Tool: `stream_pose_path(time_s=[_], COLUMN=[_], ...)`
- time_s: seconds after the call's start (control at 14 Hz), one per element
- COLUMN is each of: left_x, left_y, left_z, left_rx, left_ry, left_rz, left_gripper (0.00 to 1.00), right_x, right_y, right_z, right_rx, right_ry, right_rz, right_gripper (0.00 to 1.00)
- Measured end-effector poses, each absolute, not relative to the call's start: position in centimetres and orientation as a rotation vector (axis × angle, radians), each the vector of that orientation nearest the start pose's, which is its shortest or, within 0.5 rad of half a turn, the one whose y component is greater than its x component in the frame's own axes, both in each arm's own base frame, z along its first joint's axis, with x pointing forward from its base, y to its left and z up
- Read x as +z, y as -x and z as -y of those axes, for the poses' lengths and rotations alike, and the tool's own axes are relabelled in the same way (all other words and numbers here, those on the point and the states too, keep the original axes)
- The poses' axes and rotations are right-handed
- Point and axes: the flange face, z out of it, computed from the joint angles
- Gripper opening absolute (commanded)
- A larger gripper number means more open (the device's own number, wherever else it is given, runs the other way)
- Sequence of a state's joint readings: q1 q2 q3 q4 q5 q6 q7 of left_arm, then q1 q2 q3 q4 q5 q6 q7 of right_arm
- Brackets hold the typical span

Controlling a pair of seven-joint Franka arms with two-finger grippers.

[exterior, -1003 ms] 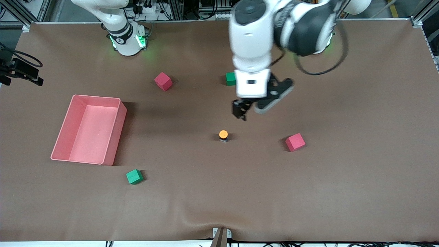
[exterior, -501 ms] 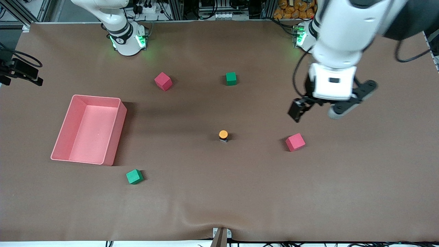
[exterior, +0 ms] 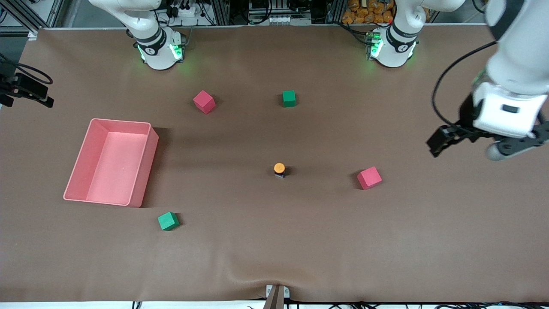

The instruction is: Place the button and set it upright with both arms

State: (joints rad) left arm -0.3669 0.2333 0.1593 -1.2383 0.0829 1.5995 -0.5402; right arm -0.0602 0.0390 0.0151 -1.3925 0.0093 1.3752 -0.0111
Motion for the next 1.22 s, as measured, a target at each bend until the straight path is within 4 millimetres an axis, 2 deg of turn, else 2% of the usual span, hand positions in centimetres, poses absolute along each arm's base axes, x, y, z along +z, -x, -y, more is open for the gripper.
stream_pose_path(time_s=[0.36,0.5,0.64,0.79,0.93,1.22], left_x=[66.0,65.9,65.3,64.6,64.2,64.3], left_y=[-60.6,-59.8,-59.0,-57.9,-56.6,-54.7], left_z=[6.8,4.1,2.1,1.4,1.9,2.0], left_rx=[-0.162,-0.099,-0.054,-0.015,0.013,0.016], left_ry=[3.064,3.099,3.109,3.109,3.106,3.098], left_rz=[0.367,0.262,0.23,0.229,0.217,0.217], left_gripper=[1.0,1.0,1.0,1.0,1.0,1.0], right_x=[66.9,66.9,66.9,66.9,66.9,66.9], right_y=[-54.5,-54.5,-54.5,-54.5,-54.5,-54.5], right_z=[2.4,2.4,2.4,2.4,2.4,2.3], right_rx=[0.088,0.088,0.088,0.087,0.087,0.087], right_ry=[3.129,3.129,3.129,3.129,3.129,3.129], right_rz=[-0.051,-0.051,-0.051,-0.05,-0.05,-0.05], right_gripper=[1.0,1.0,1.0,1.0,1.0,1.0])
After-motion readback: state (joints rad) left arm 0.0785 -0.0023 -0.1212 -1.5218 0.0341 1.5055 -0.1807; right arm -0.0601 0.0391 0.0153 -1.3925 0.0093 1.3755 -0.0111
